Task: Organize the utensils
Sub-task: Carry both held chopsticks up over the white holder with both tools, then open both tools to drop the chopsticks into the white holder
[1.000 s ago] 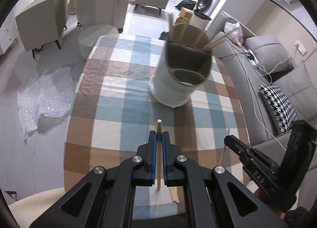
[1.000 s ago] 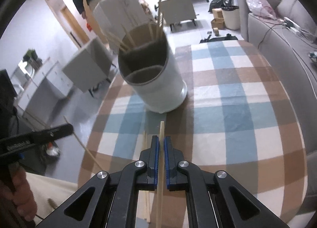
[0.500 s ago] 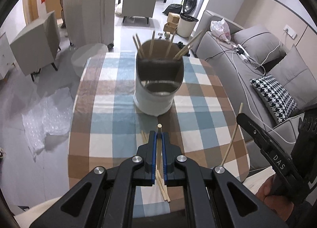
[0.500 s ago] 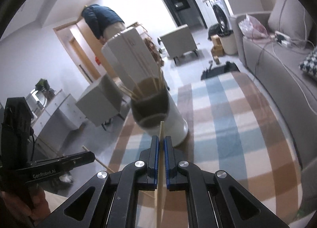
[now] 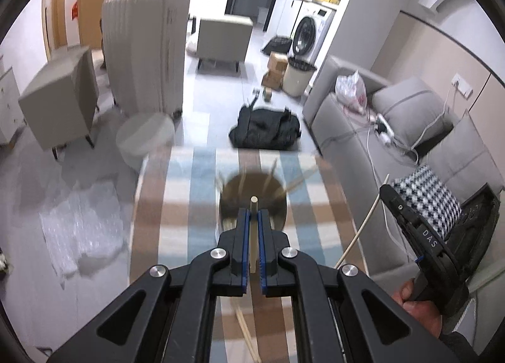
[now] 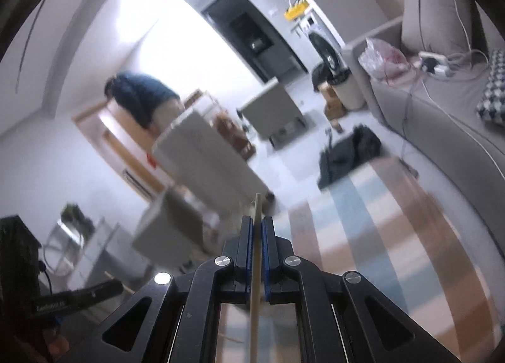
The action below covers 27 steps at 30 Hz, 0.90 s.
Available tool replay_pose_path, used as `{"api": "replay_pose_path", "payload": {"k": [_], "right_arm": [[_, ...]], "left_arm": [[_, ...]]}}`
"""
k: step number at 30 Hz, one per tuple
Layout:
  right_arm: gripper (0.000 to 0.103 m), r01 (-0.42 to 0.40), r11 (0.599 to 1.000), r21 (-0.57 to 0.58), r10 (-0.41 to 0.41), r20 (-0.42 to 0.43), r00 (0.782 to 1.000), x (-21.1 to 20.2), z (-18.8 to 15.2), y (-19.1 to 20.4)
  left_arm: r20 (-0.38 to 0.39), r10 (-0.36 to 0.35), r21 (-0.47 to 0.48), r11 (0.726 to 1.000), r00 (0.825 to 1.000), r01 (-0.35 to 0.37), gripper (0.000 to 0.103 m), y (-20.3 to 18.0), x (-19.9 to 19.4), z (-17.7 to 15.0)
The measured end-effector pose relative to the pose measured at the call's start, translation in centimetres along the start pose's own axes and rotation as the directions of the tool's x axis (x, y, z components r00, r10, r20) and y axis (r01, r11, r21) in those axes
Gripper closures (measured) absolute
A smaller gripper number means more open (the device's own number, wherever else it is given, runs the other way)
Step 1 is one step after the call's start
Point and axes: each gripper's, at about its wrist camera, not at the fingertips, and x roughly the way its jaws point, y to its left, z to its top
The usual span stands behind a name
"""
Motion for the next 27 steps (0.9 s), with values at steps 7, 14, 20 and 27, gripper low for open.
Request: {"api": "replay_pose_path", "payload": {"k": [7,14,20,27], "right_arm": [[0.098,-0.047,0.990,-0.131,0.065,0.140,0.988,4.2,5.6,4.6],[0.098,0.012,0.991,-0.135,0.015,0.193,0.981,9.3,5.7,5.1],[0.098,0.078,0.981,-0.179,-0.036,0.229,0.973,10.4,3.9,5.4],[0.098,0.126,0.962,-0.241,-0.057,0.275,0.960,10.8,1.6,6.7]], "left_arm": [[0.048,0.003,0.041,0.999,0.999,-0.005,0.102,-0.7,1.5,5.5],[0.038,0.006,0.089,0.996,0.999,-0.010,0.102,-1.0,4.5,7.5],[-0.007,0.012,0.099,0.995,1.000,-0.011,0.102,-0.3,6.2,6.9],[-0.025,0.014,0.103,0.995,1.000,-0.012,0.102,0.2,6.9,6.3]]}}
